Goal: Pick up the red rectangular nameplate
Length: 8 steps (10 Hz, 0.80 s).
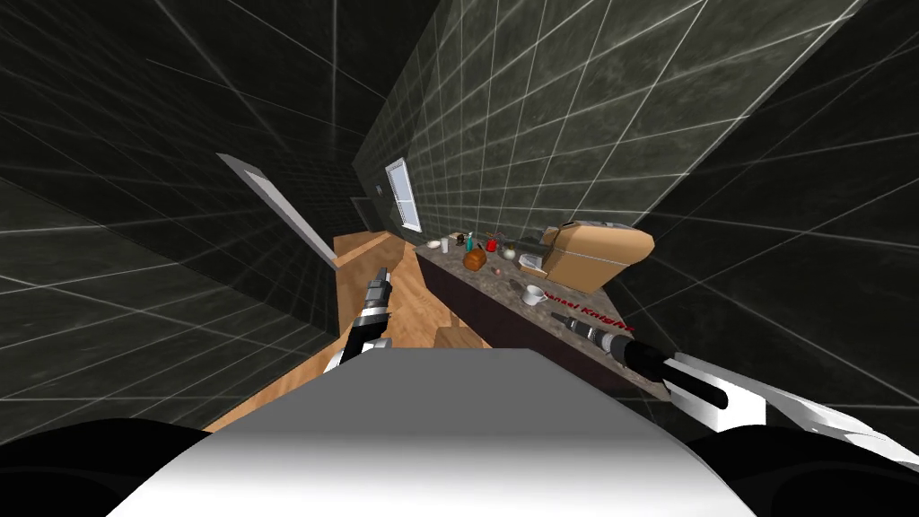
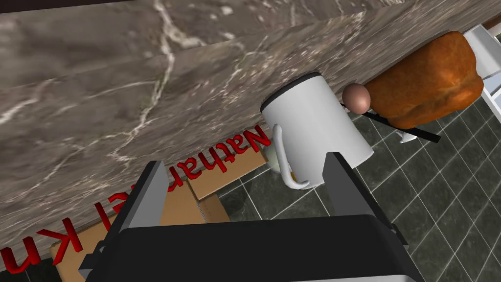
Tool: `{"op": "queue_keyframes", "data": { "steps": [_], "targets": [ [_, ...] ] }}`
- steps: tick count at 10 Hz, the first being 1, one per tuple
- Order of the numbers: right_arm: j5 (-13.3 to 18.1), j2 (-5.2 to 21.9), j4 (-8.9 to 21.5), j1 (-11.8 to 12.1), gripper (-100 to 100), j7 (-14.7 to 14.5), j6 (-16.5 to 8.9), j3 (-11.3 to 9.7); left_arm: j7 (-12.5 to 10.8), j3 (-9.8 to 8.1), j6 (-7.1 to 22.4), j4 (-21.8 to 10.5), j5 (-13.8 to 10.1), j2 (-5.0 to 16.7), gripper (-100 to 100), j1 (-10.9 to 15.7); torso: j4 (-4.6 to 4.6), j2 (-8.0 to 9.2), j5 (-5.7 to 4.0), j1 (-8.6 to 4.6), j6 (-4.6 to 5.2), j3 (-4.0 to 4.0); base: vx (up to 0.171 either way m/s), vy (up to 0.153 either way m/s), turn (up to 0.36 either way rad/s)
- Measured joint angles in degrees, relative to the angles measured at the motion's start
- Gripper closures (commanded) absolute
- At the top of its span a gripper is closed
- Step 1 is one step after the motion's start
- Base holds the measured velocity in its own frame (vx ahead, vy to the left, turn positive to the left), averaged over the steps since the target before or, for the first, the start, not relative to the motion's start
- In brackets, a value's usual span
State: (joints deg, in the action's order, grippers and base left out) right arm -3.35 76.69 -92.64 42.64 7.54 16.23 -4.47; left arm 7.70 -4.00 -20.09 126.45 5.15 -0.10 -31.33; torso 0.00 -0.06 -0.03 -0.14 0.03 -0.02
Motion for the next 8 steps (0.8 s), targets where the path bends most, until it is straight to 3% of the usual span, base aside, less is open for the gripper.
{"op": "queue_keyframes", "data": {
  "steps": [1, 4, 5, 8],
  "targets": [
    [0.1, 1.5, 0.1, 1.0, -100, 0.0, -0.3, 0.4, 0.0, 0.00, 0.0, 0.0, 0.0, 0.0, 0, 0.0, 0.00, 0.01, 0.00, 0.01, 0.02, 0.00, 0.003, -0.013, -0.006],
    [0.2, 5.8, 2.8, 0.7, -100, 1.0, -0.7, -1.1, 0.0, 0.00, 0.0, 0.0, 0.0, 0.0, 0, 0.0, 0.01, 0.03, 0.00, 0.01, 0.03, 0.02, 0.005, -0.022, 0.158],
    [0.3, 7.5, 4.0, 2.5, -100, 1.1, -0.4, -0.5, 0.0, 0.00, 0.0, 0.0, 0.0, 0.0, 0, 0.0, 0.01, 0.04, 0.00, -0.01, -0.01, 0.02, 0.006, -0.033, 0.082],
    [0.7, 11.6, 6.1, 3.9, -100, 1.6, -1.2, -1.2, 0.0, -0.01, 0.0, 0.0, 0.0, 0.0, 0, 0.0, 0.01, 0.01, -0.01, -0.01, 0.03, 0.01, 0.009, -0.029, 0.128]
  ]
}}
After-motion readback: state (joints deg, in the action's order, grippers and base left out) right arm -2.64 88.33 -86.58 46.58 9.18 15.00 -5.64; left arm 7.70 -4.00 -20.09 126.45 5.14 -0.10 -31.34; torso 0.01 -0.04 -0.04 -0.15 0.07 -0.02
